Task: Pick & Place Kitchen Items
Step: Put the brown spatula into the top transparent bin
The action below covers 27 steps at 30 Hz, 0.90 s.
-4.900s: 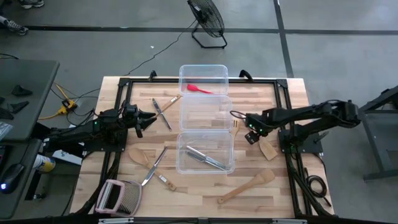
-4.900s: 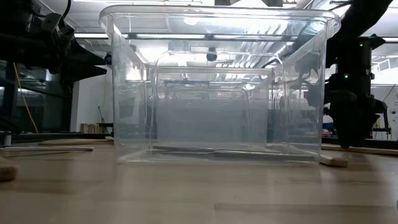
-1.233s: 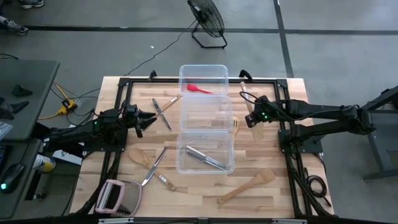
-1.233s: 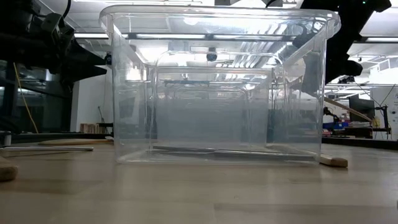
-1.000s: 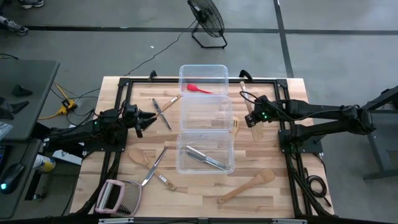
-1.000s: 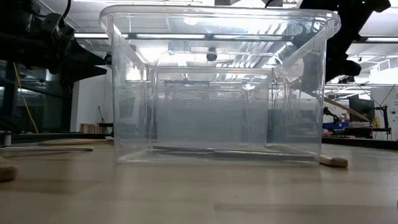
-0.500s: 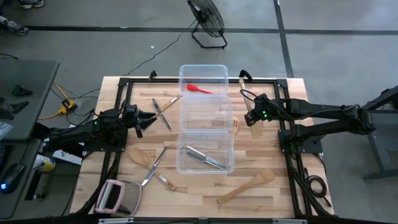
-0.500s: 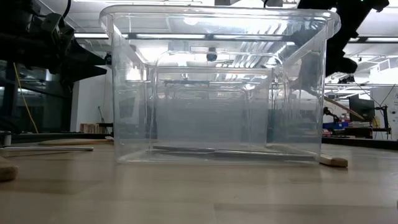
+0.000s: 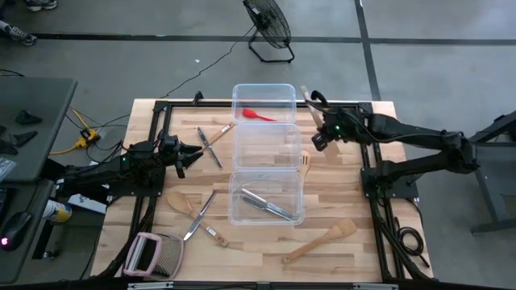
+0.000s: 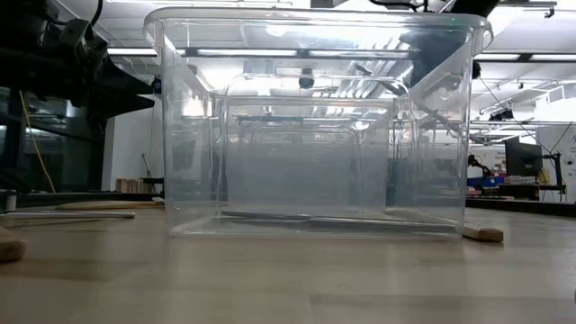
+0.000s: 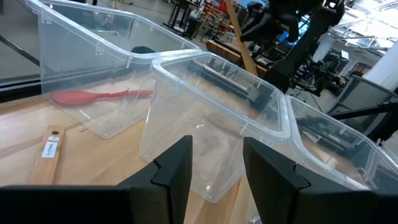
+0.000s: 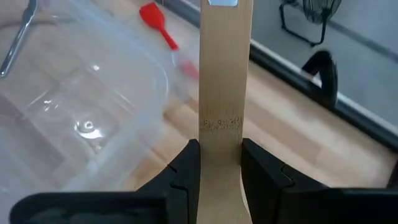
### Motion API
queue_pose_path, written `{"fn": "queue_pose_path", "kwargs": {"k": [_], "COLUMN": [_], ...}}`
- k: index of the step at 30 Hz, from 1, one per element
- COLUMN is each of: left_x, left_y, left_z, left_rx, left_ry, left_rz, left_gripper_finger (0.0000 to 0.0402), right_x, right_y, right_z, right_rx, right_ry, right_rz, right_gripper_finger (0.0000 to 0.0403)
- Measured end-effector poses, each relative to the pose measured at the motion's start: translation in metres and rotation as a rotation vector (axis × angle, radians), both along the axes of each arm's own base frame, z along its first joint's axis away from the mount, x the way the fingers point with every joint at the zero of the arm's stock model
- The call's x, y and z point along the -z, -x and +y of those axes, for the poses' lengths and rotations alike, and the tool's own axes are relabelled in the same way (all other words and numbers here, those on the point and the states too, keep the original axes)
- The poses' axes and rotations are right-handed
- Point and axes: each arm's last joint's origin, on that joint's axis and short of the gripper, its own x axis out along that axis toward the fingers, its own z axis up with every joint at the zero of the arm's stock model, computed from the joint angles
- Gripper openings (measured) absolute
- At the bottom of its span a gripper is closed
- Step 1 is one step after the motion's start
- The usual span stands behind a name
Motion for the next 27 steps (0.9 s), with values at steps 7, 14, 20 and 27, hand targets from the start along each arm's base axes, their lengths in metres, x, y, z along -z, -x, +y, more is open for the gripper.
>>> {"fn": "queue_pose_path", "kwargs": {"k": [7, 14, 20, 27], "left_x": [0.000, 0.000, 0.000, 0.000], "left_y": [0.000, 0.000, 0.000, 0.000], "left_z": [0.000, 0.000, 0.000, 0.000], "left_rx": [0.001, 0.000, 0.000, 0.001], "left_ry": [0.000, 0.000, 0.000, 0.000], "left_rz": [0.000, 0.000, 0.000, 0.000], "left_gripper_finger": [0.0143, 0.0143, 0.0143, 0.0143], "right_x": [-0.017, -0.033, -0.048, -0.053], "right_y": [-0.018, -0.038, -0.060, -0.091], "right_z": [-0.010, -0.021, -0.039, -0.065], "right_rx": [-0.067, -0.140, -0.162, -0.181], "right_ry": [0.122, 0.243, 0.314, 0.383], "right_rz": [0.076, 0.105, 0.112, 0.124], "right_gripper_finger": [0.0082, 0.0086, 0.0081, 0.0082]}}
